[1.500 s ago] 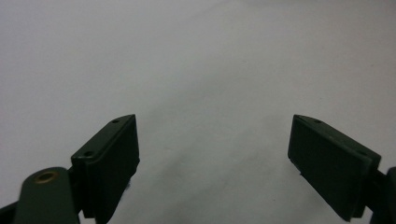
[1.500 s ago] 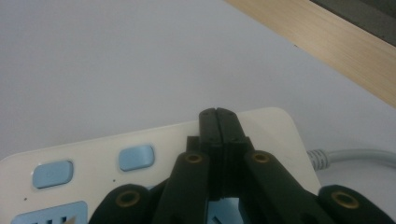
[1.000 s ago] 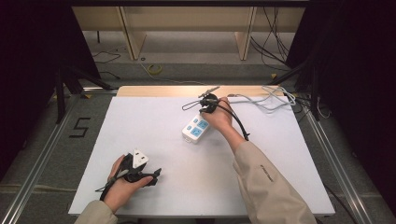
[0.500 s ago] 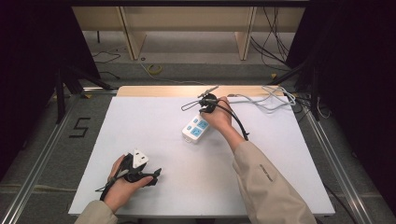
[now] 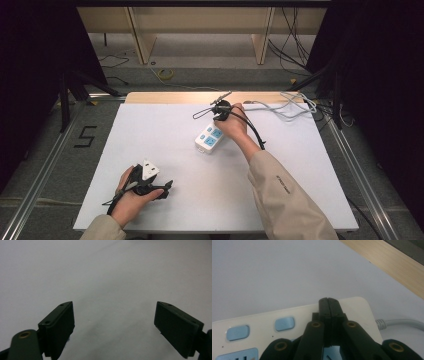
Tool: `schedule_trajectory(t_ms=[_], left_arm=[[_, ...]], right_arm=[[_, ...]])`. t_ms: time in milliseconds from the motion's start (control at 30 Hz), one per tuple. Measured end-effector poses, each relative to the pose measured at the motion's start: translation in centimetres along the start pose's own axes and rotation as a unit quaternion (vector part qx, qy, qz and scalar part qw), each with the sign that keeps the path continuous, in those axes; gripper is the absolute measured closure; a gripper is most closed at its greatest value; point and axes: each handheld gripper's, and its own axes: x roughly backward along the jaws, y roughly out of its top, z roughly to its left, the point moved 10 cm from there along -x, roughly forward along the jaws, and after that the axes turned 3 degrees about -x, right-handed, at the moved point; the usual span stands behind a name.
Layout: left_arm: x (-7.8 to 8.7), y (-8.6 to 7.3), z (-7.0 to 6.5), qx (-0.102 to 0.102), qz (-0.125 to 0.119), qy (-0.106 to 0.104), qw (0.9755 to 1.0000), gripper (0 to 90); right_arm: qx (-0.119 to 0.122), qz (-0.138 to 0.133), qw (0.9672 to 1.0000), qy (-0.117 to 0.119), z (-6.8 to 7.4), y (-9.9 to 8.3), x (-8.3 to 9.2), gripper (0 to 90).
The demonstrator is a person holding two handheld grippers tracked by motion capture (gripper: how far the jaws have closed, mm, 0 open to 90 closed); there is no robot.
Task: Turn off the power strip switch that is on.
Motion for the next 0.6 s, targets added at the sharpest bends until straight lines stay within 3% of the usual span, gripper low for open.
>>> schedule_trajectory(t_ms=[133, 267, 367, 433, 600], left_arm=[[0.03, 0.03, -0.01, -0.001, 0.0, 0.0, 1.0, 16.4], [0.1, -0.07, 0.13, 0.0, 0.0, 0.002, 1.0, 16.4], [0.14, -0.12, 0.16, 0.0, 0.0, 0.002, 1.0, 16.4], [0.13, -0.14, 0.13, 0.001, 0.0, 0.001, 1.0, 16.4], [0.21, -0.16, 0.16, 0.002, 0.0, 0.003, 1.0, 16.4]], right_arm=[[0.001, -0.001, 1.0, 0.01, 0.44, 0.06, -0.16, 90.0], [0.037, 0.007, 0.999, -0.023, 0.72, 0.11, -0.23, 90.0], [0.017, 0.001, 0.9998, -0.012, 0.68, 0.17, -0.26, 90.0], [0.012, -0.002, 0.9999, -0.003, 0.55, 0.15, -0.24, 90.0], [0.012, -0.007, 0.9999, -0.005, 0.57, 0.13, -0.24, 90.0]])
